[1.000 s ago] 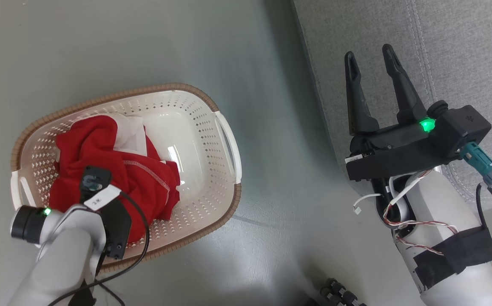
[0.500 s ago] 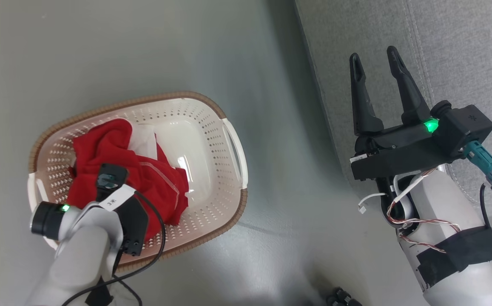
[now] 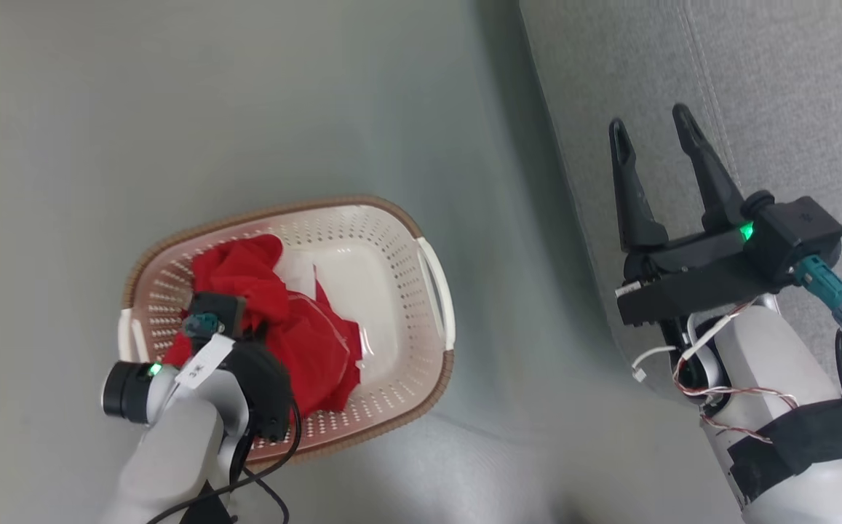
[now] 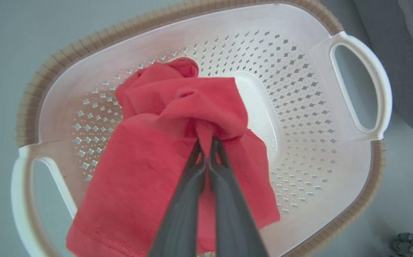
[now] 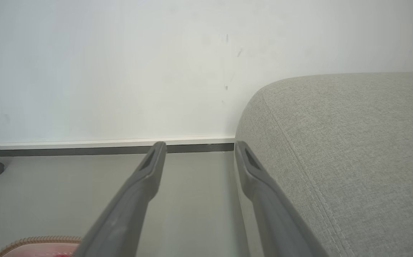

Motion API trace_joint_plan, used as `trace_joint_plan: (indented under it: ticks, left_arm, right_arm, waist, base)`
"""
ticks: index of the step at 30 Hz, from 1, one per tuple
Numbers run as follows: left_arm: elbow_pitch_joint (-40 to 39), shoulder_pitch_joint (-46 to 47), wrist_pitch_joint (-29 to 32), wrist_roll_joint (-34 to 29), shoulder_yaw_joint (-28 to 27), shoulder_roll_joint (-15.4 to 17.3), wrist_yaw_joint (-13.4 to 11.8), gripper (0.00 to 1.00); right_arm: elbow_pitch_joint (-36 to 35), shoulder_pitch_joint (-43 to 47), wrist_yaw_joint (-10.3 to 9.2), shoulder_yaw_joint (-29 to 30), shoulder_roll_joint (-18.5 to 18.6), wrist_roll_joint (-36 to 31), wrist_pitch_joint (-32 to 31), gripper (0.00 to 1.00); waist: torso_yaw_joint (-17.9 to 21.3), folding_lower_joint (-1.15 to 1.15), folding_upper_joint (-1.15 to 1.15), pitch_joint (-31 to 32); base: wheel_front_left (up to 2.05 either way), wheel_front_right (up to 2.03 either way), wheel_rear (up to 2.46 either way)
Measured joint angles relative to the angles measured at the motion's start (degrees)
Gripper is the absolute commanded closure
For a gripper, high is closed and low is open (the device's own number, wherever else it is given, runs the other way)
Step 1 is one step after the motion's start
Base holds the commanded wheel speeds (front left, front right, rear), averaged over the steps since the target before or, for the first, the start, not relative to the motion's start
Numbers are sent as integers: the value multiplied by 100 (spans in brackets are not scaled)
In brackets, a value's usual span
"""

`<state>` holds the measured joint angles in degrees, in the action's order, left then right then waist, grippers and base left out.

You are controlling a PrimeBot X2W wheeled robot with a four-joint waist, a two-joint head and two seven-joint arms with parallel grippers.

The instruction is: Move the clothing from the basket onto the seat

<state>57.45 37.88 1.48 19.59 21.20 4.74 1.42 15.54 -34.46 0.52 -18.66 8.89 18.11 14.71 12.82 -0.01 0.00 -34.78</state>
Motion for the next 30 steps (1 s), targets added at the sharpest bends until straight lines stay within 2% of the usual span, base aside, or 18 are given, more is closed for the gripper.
trace_joint_plan:
  ticks: [18,30]
  left_arm:
    - [-36,-450,-887,448,-175,-158,265,100]
    - [-542,-588,-1421,605,-380,-156,374,100]
  right_arm:
    - [355,576,108,35,220,-19,0,0]
    - [474,890,169,-4,209,-5,0,0]
  waist:
    - [-615,0,0,1057]
    - [-900,0,-1,1793]
  base:
    - [0,0,0]
    - [0,0,0]
